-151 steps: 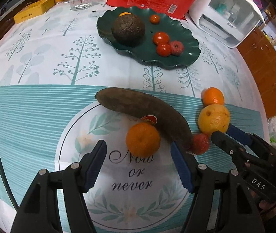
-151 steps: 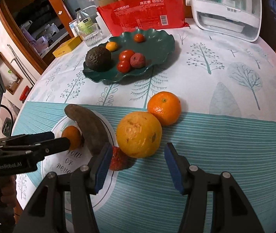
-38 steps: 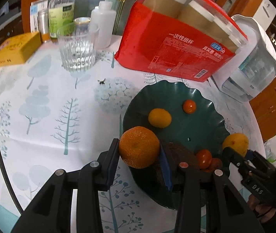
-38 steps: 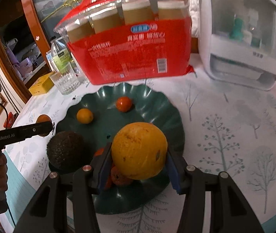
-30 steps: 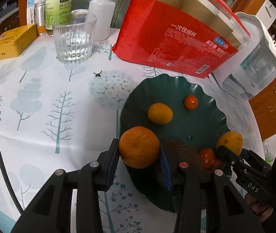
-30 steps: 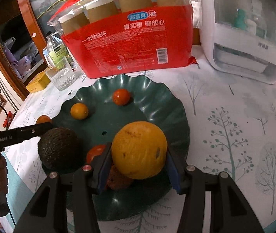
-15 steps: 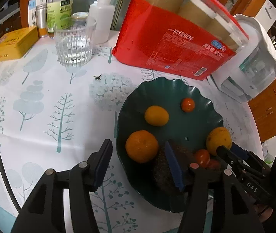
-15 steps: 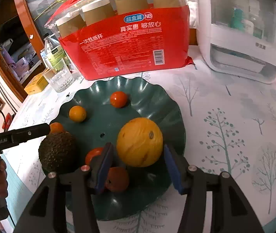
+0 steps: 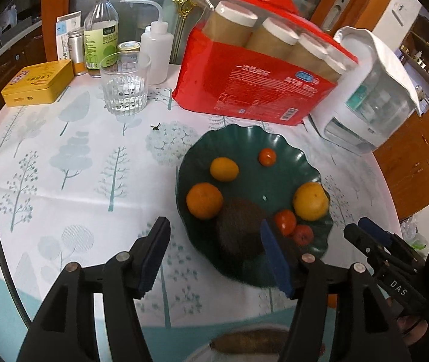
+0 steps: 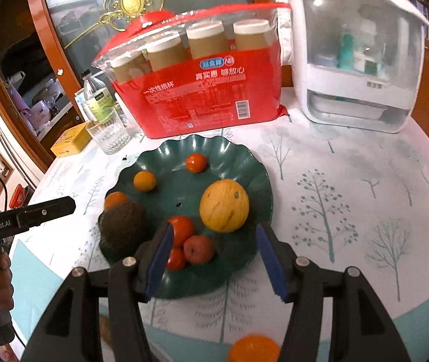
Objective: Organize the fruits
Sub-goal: 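Open the right tool to release the grapefruit while the left tool releases the orange, then move the right tool toward the red bumpy fruit while the left tool approaches the banana, then grasp the red bumpy fruit with the right tool while the left tool grasps the brown banana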
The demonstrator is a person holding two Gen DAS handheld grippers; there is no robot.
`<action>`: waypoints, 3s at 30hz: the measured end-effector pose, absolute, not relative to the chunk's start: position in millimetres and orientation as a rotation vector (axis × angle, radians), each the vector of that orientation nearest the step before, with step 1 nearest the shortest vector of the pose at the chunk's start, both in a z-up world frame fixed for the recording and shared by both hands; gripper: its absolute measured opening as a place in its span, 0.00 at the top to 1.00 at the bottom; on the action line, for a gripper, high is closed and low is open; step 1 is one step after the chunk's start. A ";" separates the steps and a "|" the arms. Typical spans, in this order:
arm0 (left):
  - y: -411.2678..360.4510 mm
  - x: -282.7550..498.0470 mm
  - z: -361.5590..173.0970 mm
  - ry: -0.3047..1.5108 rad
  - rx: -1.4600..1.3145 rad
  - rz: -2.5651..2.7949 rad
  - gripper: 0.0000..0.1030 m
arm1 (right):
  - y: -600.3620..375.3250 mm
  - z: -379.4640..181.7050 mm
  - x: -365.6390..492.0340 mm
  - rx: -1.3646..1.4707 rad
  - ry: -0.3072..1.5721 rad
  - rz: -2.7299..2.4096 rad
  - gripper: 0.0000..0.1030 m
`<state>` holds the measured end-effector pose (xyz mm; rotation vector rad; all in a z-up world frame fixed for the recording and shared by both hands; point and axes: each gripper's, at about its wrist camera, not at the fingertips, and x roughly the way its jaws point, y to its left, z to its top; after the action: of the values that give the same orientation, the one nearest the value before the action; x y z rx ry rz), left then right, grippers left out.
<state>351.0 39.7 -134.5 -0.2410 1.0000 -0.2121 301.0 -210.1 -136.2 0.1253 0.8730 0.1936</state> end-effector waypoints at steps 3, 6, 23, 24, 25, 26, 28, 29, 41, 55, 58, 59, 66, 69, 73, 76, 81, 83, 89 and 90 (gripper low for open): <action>36.7 330.5 -125.0 1.000 -0.225 -0.213 0.39 | -211.9 -127.4 283.3 0.126 0.859 0.190 0.44; 33.1 311.6 -116.6 0.995 -0.209 -0.209 0.37 | -215.4 -119.2 264.3 0.127 0.846 0.187 0.44; 18.7 222.1 -116.4 1.027 -0.242 -0.160 0.36 | -219.4 -106.6 175.8 0.081 0.835 0.262 0.44; 18.7 217.4 -118.7 1.032 -0.253 -0.153 0.36 | -219.4 -108.1 172.2 0.073 0.840 0.271 0.44; 18.5 214.6 -120.9 1.035 -0.259 -0.149 0.36 | -219.8 -109.3 169.1 0.068 0.843 0.279 0.44; 17.8 209.0 -123.9 1.041 -0.269 -0.140 0.36 | -219.9 -110.8 166.1 0.064 0.847 0.287 0.44; 16.1 200.7 -128.9 1.049 -0.278 -0.126 0.36 | -221.1 -114.7 159.7 0.059 0.854 0.306 0.44; 15.1 197.6 -131.3 1.053 -0.281 -0.119 0.36 | -221.4 -117.2 156.4 0.054 0.859 0.317 0.44; -8.2 168.7 -156.4 1.110 -0.316 -0.056 0.36 | -220.1 -142.9 130.0 -0.054 0.861 0.434 0.44; -31.2 183.0 -183.6 1.159 -0.386 0.030 0.36 | -215.5 -174.6 127.7 -0.173 0.871 0.568 0.44; -37.3 187.9 -186.6 1.149 -0.407 0.038 0.36 | -211.5 -183.0 127.2 -0.213 0.878 0.597 0.44; -39.4 189.2 -187.6 1.142 -0.412 0.047 0.36 | -210.6 -185.3 127.0 -0.222 0.879 0.606 0.44; -52.5 200.0 -195.6 1.130 -0.455 0.075 0.36 | -208.1 -195.7 129.9 -0.255 0.880 0.654 0.45; -55.5 204.5 -199.1 1.126 -0.469 0.089 0.36 | -207.5 -199.7 133.6 -0.263 0.878 0.688 0.48; -55.6 209.4 -203.4 1.120 -0.487 0.102 0.36 | -209.7 -204.8 138.3 -0.255 0.884 0.711 0.51; -56.8 213.6 -208.3 1.128 -0.497 0.105 0.40 | -212.2 -208.1 143.0 -0.238 0.883 0.716 0.53; -61.1 219.7 -213.7 1.128 -0.493 0.118 0.42 | -213.3 -212.3 147.9 -0.212 0.885 0.728 0.55; -63.9 222.5 -215.8 1.132 -0.485 0.123 0.42 | -213.8 -212.4 149.3 -0.195 0.884 0.735 0.56; -71.4 230.3 -221.2 1.148 -0.445 0.143 0.47 | -212.5 -213.2 153.1 -0.178 0.888 0.759 0.60; -72.9 230.7 -221.2 1.147 -0.439 0.146 0.47 | -212.5 -213.3 153.2 -0.177 0.888 0.759 0.60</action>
<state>230.7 -72.9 -221.2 -0.4387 1.1468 0.1463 153.2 -212.5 -213.3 -0.1774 0.8880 0.7585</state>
